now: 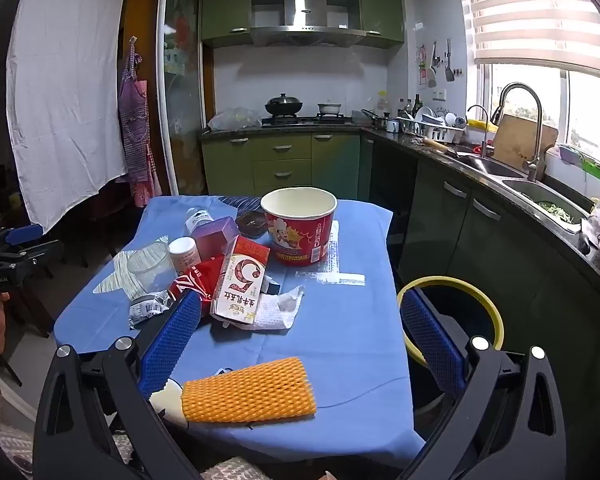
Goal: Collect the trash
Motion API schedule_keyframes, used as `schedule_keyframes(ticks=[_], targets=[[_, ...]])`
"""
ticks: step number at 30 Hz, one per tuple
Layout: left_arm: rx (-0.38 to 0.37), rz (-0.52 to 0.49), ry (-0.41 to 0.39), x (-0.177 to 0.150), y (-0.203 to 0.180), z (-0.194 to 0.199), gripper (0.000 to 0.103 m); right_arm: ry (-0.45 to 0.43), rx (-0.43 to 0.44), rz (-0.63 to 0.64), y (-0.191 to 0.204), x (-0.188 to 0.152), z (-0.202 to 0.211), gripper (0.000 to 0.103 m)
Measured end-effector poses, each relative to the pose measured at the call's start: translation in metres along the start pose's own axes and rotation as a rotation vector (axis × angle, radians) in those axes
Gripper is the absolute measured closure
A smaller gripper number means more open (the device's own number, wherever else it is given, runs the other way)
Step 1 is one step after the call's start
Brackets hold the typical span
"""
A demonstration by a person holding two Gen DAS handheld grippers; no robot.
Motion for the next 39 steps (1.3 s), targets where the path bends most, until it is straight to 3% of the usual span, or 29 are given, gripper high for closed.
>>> schedule_keyframes(ticks=[39], targets=[[-0.002, -0.006, -0.014, 0.0038, -0.0001, 0.0068, 0.006, 0.001, 0.001, 0.003, 0.004, -0.0016, -0.0024, 0.004]])
Point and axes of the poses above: each gripper's, at about its wrist camera, not at the fingertips, and z roughly against the way its jaws point, y to its left, x to its top, the point moved 7 cm from there along -z, roughly the way its jaws point, and after that the axes turned 6 degrees about -x, right-handed, at the moved point
